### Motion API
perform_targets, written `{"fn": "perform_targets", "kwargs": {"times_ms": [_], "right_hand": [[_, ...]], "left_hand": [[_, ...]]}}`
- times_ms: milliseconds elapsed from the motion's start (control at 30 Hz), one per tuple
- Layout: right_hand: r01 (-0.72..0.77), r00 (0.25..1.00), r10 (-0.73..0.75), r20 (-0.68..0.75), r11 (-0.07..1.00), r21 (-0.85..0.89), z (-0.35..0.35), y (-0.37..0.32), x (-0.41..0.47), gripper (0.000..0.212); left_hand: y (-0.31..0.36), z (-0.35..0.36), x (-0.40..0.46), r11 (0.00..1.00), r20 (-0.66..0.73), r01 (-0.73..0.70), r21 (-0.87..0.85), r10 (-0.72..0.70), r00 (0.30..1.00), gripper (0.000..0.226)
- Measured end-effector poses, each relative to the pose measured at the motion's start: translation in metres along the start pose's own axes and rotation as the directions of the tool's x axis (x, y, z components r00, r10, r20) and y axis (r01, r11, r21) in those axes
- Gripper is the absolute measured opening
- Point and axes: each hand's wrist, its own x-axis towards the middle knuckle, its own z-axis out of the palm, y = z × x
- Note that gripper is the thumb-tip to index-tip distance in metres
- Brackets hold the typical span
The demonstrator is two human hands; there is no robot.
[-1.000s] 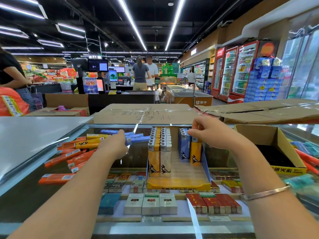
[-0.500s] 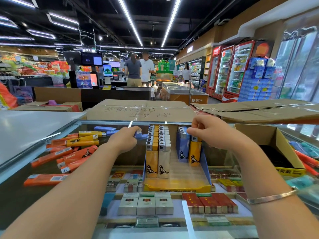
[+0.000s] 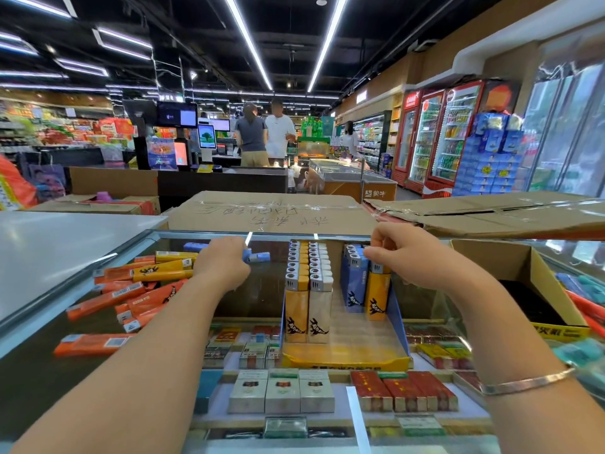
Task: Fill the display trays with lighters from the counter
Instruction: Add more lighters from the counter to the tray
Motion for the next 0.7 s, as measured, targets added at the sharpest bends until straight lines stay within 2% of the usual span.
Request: {"fn": "perform_targets", "kwargs": {"times_ms": [33, 133, 467, 700], "right_hand": [[0.001, 1.000, -0.001, -0.001, 1.000, -0.003, 0.000, 0.000, 0.000, 0.018], [0.004, 1.000, -0.004, -0.006, 1.000, -0.006, 0.001, 0.001, 0.000, 0.017], [0.006, 1.000, -0.006, -0.009, 1.000, -0.012, 0.001, 0.000, 0.000, 0.018], [0.004, 1.000, -0.004, 0.004, 1.000, -0.015, 0.000, -0.001, -0.001, 0.019]], "left_hand": [[-0.004, 0.002, 0.001, 0.999, -0.014, 0.006, -0.034, -0.006, 1.000, 0.018], [-0.009, 0.008, 0.003, 0.996, 0.083, 0.015, -0.083, -0.008, 0.996, 0.020], [-0.001, -0.007, 0.002, 0.999, 0.155, -0.017, -0.032, 0.021, 0.988, 0.028], [-0.005, -0.026, -0.007, 0.950, 0.341, 0.179, -0.256, -0.084, 0.936, 0.021]]}}
